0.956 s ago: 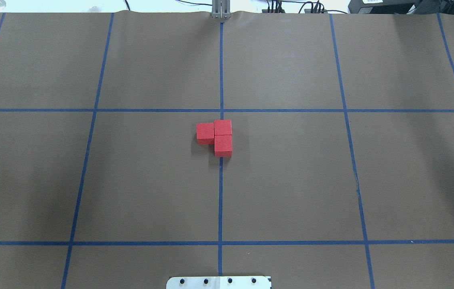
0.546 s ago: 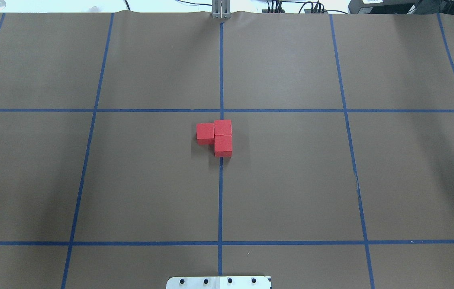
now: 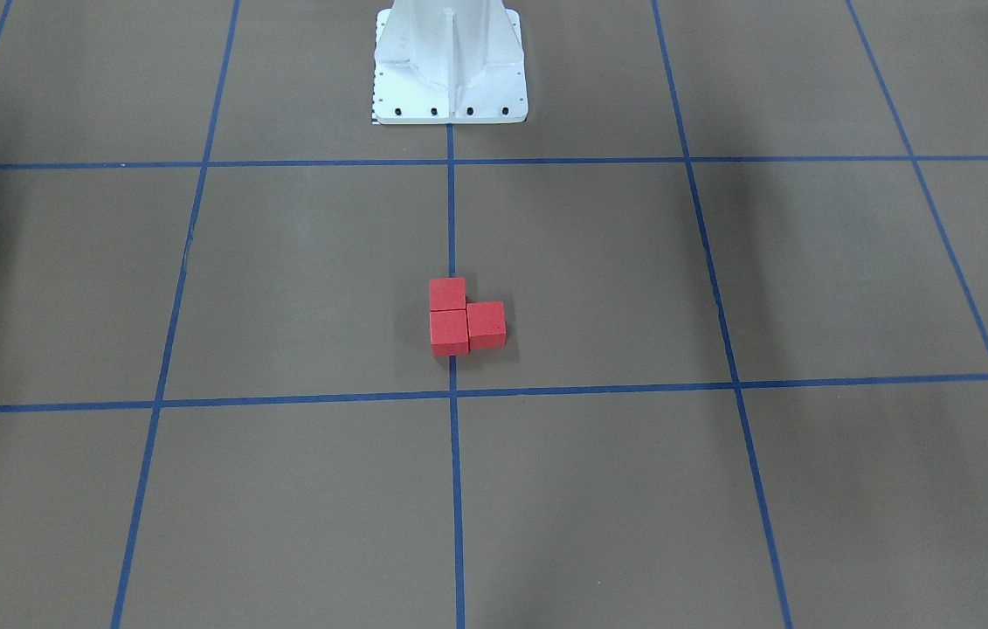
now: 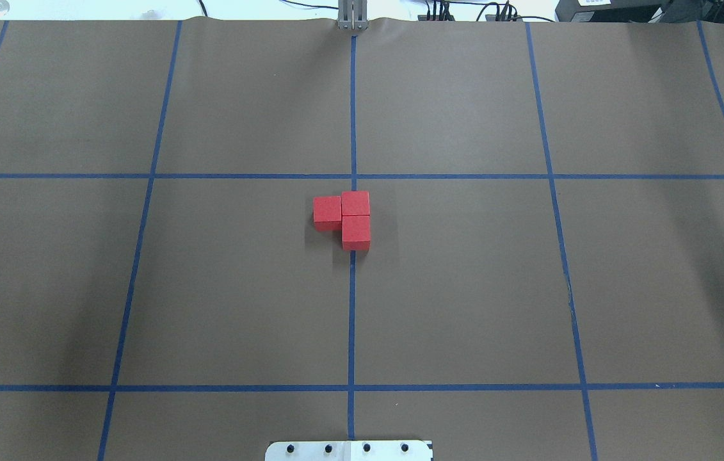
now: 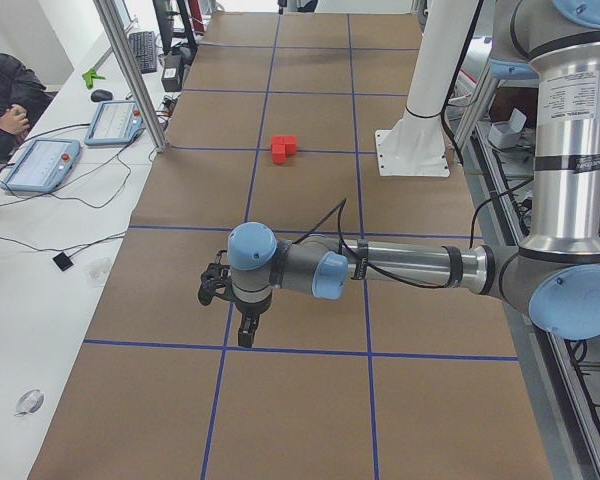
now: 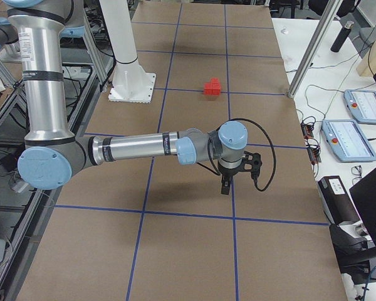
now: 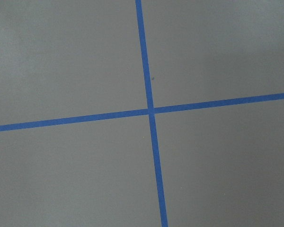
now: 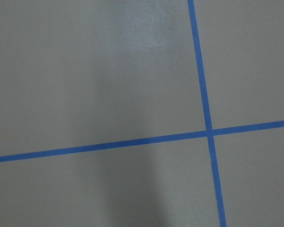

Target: Form red blocks into L shape at center

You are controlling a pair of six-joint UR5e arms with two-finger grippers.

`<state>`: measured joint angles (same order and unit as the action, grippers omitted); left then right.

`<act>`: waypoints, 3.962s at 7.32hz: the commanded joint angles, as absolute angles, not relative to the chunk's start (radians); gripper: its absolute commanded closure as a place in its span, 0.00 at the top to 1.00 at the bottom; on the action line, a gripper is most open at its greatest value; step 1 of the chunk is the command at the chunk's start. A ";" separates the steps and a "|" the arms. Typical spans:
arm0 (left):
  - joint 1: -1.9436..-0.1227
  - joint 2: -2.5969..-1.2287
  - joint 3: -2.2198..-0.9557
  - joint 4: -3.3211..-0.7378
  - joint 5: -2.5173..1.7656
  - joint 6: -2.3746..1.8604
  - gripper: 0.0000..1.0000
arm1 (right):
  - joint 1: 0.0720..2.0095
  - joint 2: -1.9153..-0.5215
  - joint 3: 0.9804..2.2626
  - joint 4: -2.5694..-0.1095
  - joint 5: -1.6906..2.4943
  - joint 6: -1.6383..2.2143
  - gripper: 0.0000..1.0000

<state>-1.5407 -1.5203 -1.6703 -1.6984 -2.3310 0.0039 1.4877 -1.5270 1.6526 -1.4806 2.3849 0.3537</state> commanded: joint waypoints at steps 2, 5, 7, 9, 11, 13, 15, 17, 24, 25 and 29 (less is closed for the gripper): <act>-1.542 -1.534 -1.667 -1.671 -2.257 0.063 1.00 | 1.526 -1.542 1.654 -1.494 2.381 0.310 0.99; -1.543 -1.534 -1.674 -1.669 -2.256 0.063 1.00 | 1.546 -1.551 1.666 -1.624 2.370 0.067 0.99; -1.543 -1.534 -1.669 -1.666 -2.258 0.061 1.00 | 1.554 -1.548 1.792 -1.814 2.330 0.035 0.99; -1.542 -1.529 -1.658 -1.664 -2.258 0.061 1.00 | 1.560 -1.552 1.807 -1.853 2.339 0.032 0.99; -1.542 -1.529 -1.638 -1.664 -2.261 0.061 1.00 | 1.560 -1.549 1.802 -1.853 2.352 0.035 0.99; -1.542 -1.528 -1.640 -1.664 -2.270 0.052 1.00 | 1.560 -1.549 1.801 -1.853 2.370 0.038 0.99; -1.542 -1.528 -1.649 -1.664 -2.305 0.049 1.00 | 1.560 -1.551 1.801 -1.853 2.394 0.040 0.99; -1.542 -1.526 -1.646 -1.667 -2.347 0.046 1.00 | 1.560 -1.554 1.796 -1.853 2.393 0.046 0.99; -1.542 -1.523 -1.640 -1.667 -2.341 0.048 1.00 | 1.559 -1.552 1.675 -1.697 2.393 0.049 0.99; -1.542 -1.525 -1.640 -1.669 -2.341 0.048 1.00 | 1.559 -1.555 1.658 -1.695 2.393 0.045 0.99; -1.542 -1.525 -1.638 -1.667 -2.339 0.048 1.00 | 1.559 -1.614 1.695 -1.695 2.395 0.040 0.99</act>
<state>-1.5417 -1.5260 -1.6386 -1.6676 -2.3395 0.0476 1.5585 -1.5890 1.6759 -1.6951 2.3945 0.0414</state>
